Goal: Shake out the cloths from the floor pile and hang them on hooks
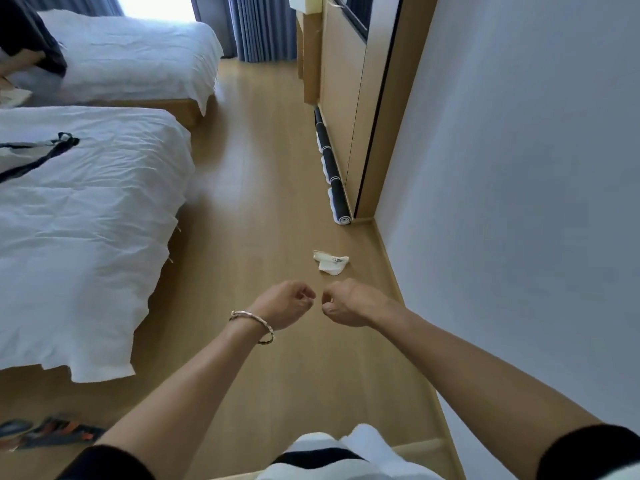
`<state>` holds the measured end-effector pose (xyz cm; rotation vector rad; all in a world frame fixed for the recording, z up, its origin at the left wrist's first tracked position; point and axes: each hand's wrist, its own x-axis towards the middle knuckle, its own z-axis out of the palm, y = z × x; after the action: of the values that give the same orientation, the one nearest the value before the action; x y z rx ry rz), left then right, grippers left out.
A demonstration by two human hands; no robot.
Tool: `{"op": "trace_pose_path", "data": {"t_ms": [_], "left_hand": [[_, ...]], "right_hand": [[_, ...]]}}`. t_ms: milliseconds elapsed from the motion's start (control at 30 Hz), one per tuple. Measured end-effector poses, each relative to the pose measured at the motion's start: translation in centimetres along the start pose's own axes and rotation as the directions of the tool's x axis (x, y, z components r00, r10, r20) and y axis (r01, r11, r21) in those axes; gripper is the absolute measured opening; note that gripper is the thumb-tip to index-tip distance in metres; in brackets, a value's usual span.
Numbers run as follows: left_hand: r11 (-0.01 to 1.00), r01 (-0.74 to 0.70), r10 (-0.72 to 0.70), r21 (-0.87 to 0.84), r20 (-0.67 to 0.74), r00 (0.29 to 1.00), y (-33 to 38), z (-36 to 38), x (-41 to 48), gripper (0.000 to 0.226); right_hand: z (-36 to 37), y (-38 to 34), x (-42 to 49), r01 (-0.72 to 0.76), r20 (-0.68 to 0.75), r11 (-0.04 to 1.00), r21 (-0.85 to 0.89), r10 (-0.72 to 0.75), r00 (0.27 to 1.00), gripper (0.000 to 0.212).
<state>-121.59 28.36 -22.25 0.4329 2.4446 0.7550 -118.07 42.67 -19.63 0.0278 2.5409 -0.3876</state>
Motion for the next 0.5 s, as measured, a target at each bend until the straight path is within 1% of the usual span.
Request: {"op": "trace_pose_path", "data": {"t_ms": [100, 200, 267, 333, 400, 500], "left_hand": [[1.000, 0.005, -0.005, 0.004, 0.021, 1.000, 0.3, -1.6, 4.5, 0.025], [1.000, 0.023, -0.024, 0.018, 0.017, 1.000, 0.6, -3.3, 9.5, 0.027], [0.999, 0.041, -0.041, 0.025, 0.012, 0.999, 0.6, -4.6, 13.5, 0.027], [0.998, 0.064, -0.064, 0.021, -0.002, 0.998, 0.4, -6.0, 18.2, 0.028], [0.995, 0.098, -0.098, 0.001, -0.027, 0.995, 0.2, -7.2, 23.5, 0.029], [0.977, 0.204, -0.209, -0.065, -0.081, 0.975, -0.1, -8.4, 31.7, 0.030]], "right_hand": [[-2.7, 1.5, 4.5, 0.005, -0.003, 1.000, 0.029, -0.005, 1.000, 0.035], [-5.2, 3.2, 10.0, 0.027, 0.006, 0.999, 0.021, -0.027, 1.000, 0.032], [-7.0, 4.0, 14.3, 0.051, 0.034, 0.999, 0.015, -0.052, 0.998, 0.032], [-9.0, 5.1, 19.4, 0.074, 0.032, 0.997, 0.011, -0.074, 0.997, 0.033], [-11.0, 6.6, 24.9, 0.093, 0.018, 0.996, 0.009, -0.093, 0.996, 0.033], [-13.6, 10.0, 32.9, 0.092, 0.047, 0.994, 0.052, -0.095, 0.994, 0.035]]}}
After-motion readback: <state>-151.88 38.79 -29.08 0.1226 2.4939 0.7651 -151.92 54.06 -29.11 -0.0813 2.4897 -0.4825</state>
